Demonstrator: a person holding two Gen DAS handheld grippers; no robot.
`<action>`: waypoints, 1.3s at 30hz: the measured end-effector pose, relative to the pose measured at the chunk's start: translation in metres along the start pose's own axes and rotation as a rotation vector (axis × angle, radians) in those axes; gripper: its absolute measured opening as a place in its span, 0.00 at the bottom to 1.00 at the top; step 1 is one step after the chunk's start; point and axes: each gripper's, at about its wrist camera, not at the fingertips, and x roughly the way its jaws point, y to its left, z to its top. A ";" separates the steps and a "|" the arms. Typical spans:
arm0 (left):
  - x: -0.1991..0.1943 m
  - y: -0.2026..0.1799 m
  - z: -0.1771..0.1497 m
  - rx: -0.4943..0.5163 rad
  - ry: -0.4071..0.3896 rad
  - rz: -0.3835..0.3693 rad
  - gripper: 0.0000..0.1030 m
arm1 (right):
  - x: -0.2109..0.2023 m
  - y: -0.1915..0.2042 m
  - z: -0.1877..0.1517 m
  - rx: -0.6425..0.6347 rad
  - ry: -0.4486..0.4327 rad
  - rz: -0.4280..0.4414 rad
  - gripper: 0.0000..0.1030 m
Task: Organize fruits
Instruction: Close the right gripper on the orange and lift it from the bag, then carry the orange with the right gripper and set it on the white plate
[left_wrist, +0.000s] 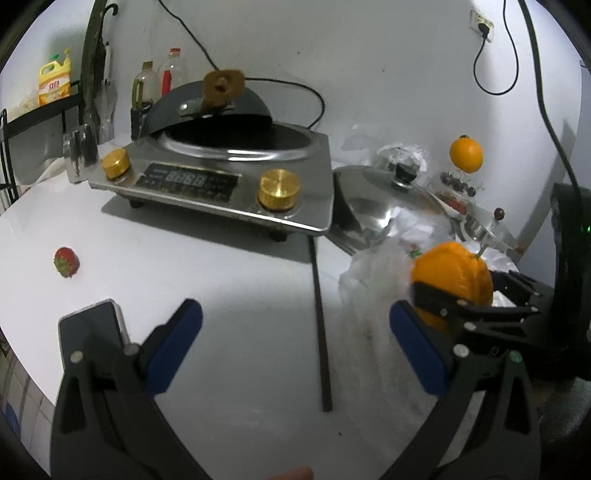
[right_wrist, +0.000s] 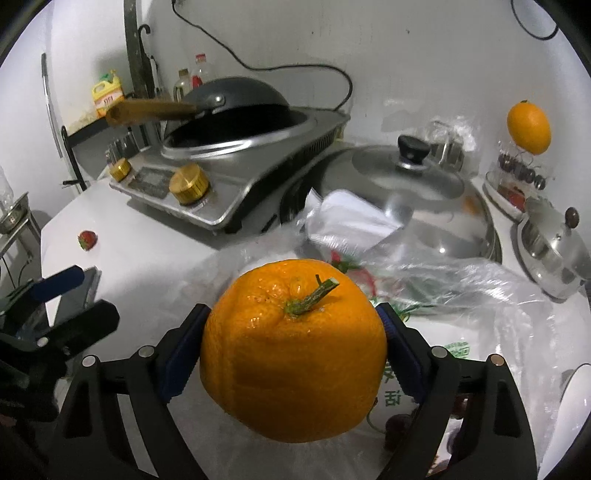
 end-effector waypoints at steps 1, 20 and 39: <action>-0.003 -0.002 0.000 0.003 -0.005 -0.002 0.99 | -0.004 -0.001 0.001 0.001 -0.008 0.000 0.88; -0.053 -0.060 -0.002 0.078 -0.073 -0.042 0.99 | -0.091 -0.026 -0.014 0.047 -0.120 -0.032 0.88; -0.070 -0.138 -0.014 0.168 -0.073 -0.094 0.99 | -0.146 -0.093 -0.062 0.147 -0.156 -0.111 0.88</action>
